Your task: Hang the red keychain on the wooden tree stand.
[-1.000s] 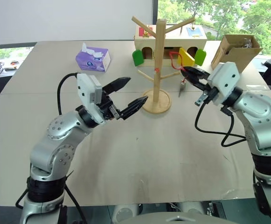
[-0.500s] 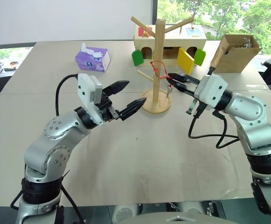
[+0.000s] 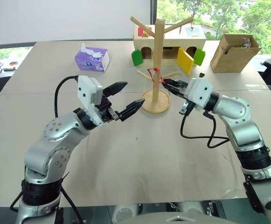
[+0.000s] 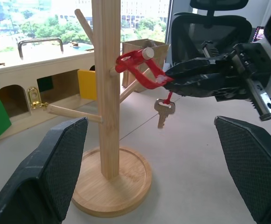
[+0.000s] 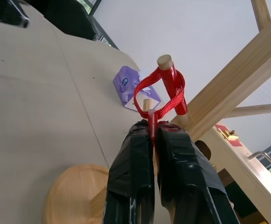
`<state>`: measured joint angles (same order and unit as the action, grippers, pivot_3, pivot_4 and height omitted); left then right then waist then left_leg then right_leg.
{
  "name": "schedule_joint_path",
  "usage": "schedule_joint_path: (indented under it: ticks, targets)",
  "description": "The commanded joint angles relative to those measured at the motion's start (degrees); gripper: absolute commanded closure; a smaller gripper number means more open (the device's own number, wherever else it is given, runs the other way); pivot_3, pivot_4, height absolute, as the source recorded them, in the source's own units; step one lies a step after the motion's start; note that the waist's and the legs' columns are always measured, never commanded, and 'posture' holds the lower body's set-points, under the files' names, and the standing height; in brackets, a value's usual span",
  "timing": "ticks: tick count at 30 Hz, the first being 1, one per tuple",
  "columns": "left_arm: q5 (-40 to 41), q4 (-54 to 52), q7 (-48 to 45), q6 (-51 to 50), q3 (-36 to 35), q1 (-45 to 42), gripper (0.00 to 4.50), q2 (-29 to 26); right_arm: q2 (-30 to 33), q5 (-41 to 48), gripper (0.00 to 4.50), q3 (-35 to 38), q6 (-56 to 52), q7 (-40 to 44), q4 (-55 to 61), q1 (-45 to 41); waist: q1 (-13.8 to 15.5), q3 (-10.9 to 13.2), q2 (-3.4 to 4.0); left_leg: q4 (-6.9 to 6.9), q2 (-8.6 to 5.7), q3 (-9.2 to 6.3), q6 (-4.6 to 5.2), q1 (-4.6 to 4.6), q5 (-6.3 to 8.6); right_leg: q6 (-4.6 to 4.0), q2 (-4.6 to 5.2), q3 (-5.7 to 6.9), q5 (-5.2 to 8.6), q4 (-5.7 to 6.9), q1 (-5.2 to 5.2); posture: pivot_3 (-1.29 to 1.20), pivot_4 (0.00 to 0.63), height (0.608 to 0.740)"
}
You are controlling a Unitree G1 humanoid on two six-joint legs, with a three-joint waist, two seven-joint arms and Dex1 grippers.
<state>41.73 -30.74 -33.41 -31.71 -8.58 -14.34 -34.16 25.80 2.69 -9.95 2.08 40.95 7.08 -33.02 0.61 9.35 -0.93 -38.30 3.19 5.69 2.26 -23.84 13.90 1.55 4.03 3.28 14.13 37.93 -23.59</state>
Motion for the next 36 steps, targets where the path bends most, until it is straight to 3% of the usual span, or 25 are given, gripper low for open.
schedule_joint_path:
  ticks: [1, 3, 4, 11, 23, 30, 36]
  targets:
    - [-0.4, -2.9, 0.6, 1.4, -1.3, 0.0, 0.00, 0.1, -1.5, -0.6, 4.47, 0.8, 3.0, -1.7, -2.7, -2.5, 0.1, 0.0, 0.00, 0.00, 0.00, 0.00, 0.00, 0.00, 0.00, 0.00, 0.00, 0.00, 0.00, 0.00, 0.00, 0.00, 0.150, 0.740]
    - [-0.5, -3.0, 0.8, 1.5, -1.4, 0.1, 0.00, 0.1, -2.3, -0.8, 3.70, 1.3, 3.7, -2.6, -4.2, -3.3, 0.0, 0.0, 0.00, 0.00, 0.00, 0.02, 0.00, 0.00, 0.00, 0.00, 0.00, -0.01, 0.00, 0.00, 0.00, 0.00, 0.150, 0.740]
    - [-0.5, -3.1, 1.0, 1.5, -1.5, 0.1, 0.00, 0.1, -2.6, -0.7, 3.62, 1.4, 4.0, -2.7, -4.6, -3.5, -0.1, 0.0, 0.00, 0.00, 0.00, 0.02, 0.00, 0.00, 0.00, 0.00, 0.00, -0.01, 0.00, 0.01, 0.00, 0.00, 0.150, 0.740]
    - [-3.1, -1.9, 3.5, 2.4, -1.2, 0.3, 0.00, 1.2, -4.7, 3.3, 0.43, 5.4, 0.6, -5.7, -5.1, -1.4, 0.0, 0.0, 0.00, 0.00, 0.02, 0.02, 0.00, 0.00, 0.00, -0.01, 0.01, -0.01, -0.01, 0.01, 0.00, 0.00, 0.150, 0.740]
    - [-23.2, 17.2, 23.9, 15.8, -1.7, 0.3, 0.00, 16.4, -5.5, 11.4, 0.43, 22.6, -3.8, -16.5, -19.6, 5.7, 0.0, 0.0, -0.03, 0.01, -0.06, 0.08, 0.01, 0.02, 0.00, -0.02, 0.00, -0.03, -0.02, 0.02, 0.02, 0.00, 0.150, 0.740]
    - [-29.8, 25.9, 27.6, 25.1, -1.2, 1.6, 0.00, 21.0, -6.3, 8.6, 0.43, 23.0, 1.9, -19.9, -30.7, 4.6, -0.2, 0.0, -0.03, 0.02, -0.05, 0.15, 0.01, 0.03, 0.00, -0.01, 0.00, -0.06, -0.02, 0.01, 0.00, 0.00, 0.150, 0.740]
    - [-30.9, 29.5, 28.4, 28.4, -2.2, 1.9, 0.00, 22.7, -7.3, 7.5, 0.43, 22.0, 4.4, -20.8, -33.9, 5.0, -0.3, 0.0, -0.03, 0.02, 0.01, 0.15, 0.01, 0.02, 0.00, -0.01, 0.01, -0.07, -0.02, 0.02, 0.00, 0.00, 0.150, 0.740]
